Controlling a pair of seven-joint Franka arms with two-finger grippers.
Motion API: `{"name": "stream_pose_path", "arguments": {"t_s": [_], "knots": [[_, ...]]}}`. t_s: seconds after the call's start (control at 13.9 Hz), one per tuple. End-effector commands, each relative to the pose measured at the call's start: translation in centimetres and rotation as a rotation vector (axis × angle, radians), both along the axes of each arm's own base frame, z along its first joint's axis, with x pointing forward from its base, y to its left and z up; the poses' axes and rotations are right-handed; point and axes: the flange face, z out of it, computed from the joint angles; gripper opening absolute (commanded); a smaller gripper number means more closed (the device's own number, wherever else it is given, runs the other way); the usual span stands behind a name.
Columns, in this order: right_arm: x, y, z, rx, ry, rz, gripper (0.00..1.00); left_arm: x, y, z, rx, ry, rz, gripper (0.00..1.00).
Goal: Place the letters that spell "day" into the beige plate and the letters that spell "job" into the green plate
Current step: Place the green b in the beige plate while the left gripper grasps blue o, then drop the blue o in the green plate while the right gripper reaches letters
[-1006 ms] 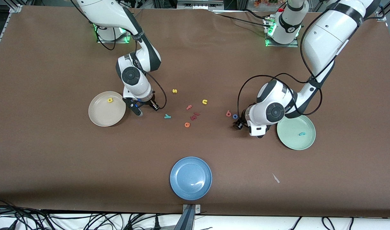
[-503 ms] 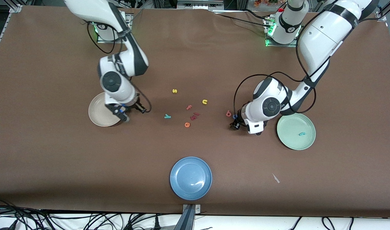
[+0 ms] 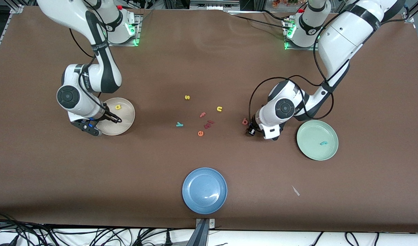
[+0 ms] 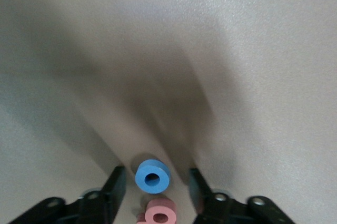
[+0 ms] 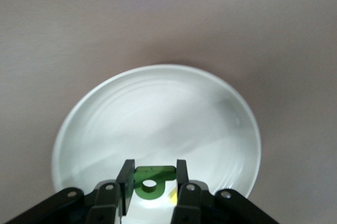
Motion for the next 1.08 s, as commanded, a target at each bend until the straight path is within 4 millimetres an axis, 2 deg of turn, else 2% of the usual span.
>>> {"name": "stream_pose_path", "arguments": {"t_s": [0.0, 0.07, 0.22, 0.29, 0.43, 0.5, 0.72, 0.86, 0.93, 1.01], "knots": [[-0.2, -2.5, -1.2, 0.025, -0.006, 0.018, 0.67, -0.9, 0.2, -0.1, 0.033, 0.001, -0.007, 0.08], [-0.1, -2.3, -1.1, 0.031, -0.004, 0.019, 1.00, -0.8, 0.3, 0.0, 0.033, -0.001, -0.011, 0.01], [-0.2, -0.4, -0.3, 0.050, 0.005, 0.031, 1.00, -0.2, 0.9, 0.8, 0.030, -0.021, -0.044, 0.00], [-0.1, 1.3, 0.4, 0.062, 0.015, 0.016, 1.00, 0.4, 1.1, 2.2, 0.028, -0.050, -0.080, 0.00], [0.4, 5.3, 1.6, 0.070, 0.030, -0.051, 1.00, 1.6, 3.5, 6.2, 0.065, -0.077, -0.160, 0.00], [0.3, 8.2, 2.1, 0.077, 0.030, -0.076, 1.00, 2.1, 5.1, 7.7, 0.074, -0.082, -0.208, 0.00], [0.1, 15.4, 3.4, 0.098, 0.001, -0.177, 1.00, 4.3, 13.2, 9.6, 0.088, -0.081, -0.293, 0.00], [0.1, 20.7, 4.0, 0.103, -0.028, -0.230, 1.00, 5.1, 19.1, 9.3, 0.074, -0.063, -0.373, 0.00], [0.1, 23.4, 3.7, 0.097, -0.039, -0.261, 1.00, 5.3, 21.9, 9.0, 0.060, -0.060, -0.423, 0.00], [0.0, 25.2, 3.1, 0.087, -0.046, -0.287, 1.00, 5.5, 24.6, 8.4, 0.043, -0.060, -0.470, 0.00]]}}
